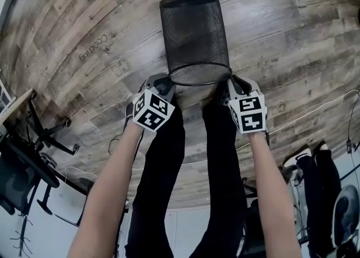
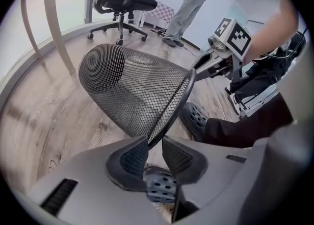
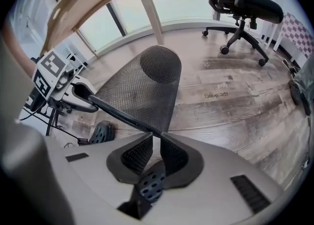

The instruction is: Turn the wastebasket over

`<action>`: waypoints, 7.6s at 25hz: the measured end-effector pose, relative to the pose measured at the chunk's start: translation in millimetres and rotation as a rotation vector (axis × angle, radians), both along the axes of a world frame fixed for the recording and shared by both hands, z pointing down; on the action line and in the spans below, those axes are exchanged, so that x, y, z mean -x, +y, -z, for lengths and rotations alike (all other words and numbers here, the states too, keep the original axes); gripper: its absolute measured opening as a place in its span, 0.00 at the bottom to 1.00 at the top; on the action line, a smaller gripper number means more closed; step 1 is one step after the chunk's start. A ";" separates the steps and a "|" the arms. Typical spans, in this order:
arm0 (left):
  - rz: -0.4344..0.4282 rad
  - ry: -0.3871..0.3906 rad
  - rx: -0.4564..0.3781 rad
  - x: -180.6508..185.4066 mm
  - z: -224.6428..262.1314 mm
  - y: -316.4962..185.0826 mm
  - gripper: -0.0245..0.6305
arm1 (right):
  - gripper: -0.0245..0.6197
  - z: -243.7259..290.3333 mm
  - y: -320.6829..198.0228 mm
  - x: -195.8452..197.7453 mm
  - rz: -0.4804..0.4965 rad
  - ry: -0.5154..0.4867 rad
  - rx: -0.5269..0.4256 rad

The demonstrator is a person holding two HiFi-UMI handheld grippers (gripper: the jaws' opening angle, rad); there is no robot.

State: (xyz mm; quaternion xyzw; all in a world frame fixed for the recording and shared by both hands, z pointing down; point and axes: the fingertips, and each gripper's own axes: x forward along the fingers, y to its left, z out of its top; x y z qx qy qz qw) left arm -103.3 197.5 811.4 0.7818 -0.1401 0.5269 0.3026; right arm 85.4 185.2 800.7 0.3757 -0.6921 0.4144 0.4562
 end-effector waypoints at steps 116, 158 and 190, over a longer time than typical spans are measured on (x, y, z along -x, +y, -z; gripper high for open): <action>-0.402 0.116 -0.371 -78.7 163.4 -129.7 0.17 | 0.56 117.1 -130.3 -2.5 -0.726 -0.503 -0.283; -0.556 0.006 -0.465 -83.6 168.3 -60.2 0.07 | 0.10 152.1 -112.4 -6.4 -0.646 -0.421 -0.213; 0.478 0.493 -0.873 7.5 771.8 -272.8 0.06 | 0.09 735.8 -245.4 7.7 -0.123 -0.368 -0.871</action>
